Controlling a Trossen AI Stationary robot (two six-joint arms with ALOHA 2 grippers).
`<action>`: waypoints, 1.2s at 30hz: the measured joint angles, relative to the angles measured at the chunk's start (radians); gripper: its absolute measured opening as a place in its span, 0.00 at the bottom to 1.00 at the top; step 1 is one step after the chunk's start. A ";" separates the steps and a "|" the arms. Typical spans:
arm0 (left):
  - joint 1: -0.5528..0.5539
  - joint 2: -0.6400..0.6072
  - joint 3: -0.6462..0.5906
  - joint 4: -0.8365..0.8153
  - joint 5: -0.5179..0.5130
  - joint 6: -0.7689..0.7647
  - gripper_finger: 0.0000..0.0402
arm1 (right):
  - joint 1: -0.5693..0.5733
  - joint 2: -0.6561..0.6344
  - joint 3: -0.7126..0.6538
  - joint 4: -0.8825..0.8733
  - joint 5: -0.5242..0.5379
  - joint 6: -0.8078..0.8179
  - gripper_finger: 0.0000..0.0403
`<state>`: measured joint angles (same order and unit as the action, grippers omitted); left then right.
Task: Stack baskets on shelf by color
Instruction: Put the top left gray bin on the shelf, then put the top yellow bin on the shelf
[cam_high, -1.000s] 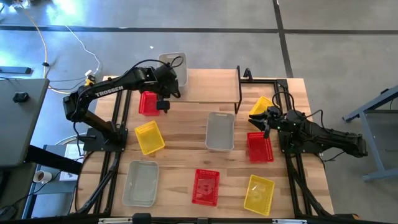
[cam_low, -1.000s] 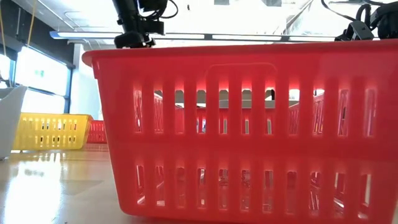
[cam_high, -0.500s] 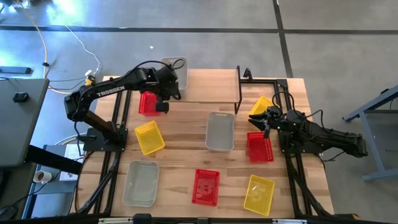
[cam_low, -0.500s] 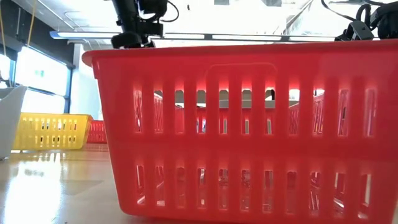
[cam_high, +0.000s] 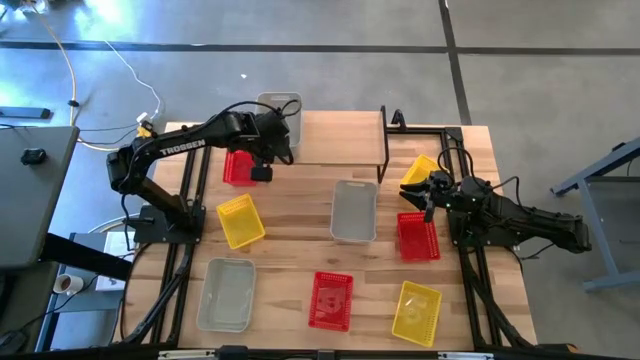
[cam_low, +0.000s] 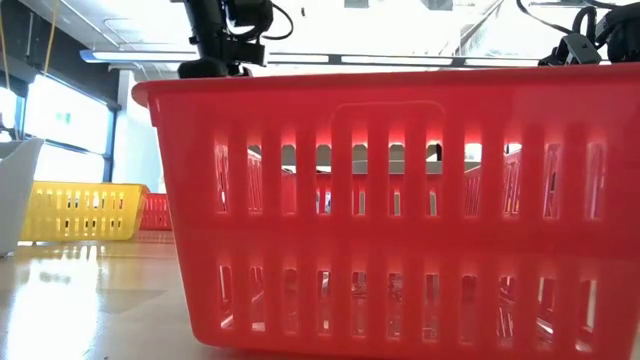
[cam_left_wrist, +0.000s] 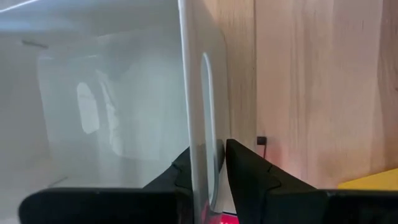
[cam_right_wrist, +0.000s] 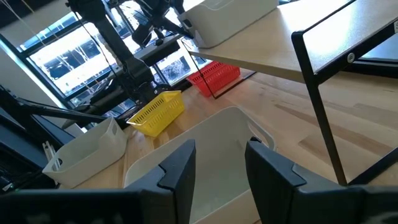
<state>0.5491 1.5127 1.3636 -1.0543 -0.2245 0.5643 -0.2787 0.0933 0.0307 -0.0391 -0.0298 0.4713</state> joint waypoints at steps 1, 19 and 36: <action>0.000 0.000 0.000 0.000 0.000 0.001 0.14 | 0.000 0.000 0.000 0.000 0.000 0.000 0.31; -0.017 -0.005 0.000 -0.007 -0.019 -0.011 0.40 | 0.000 0.000 0.000 0.000 0.000 0.000 0.31; -0.034 -0.008 0.040 -0.025 -0.083 -0.011 0.41 | 0.000 0.000 0.000 0.000 0.000 0.000 0.31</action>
<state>0.5152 1.5050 1.4038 -1.0794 -0.3077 0.5533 -0.2787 0.0930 0.0307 -0.0388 -0.0298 0.4713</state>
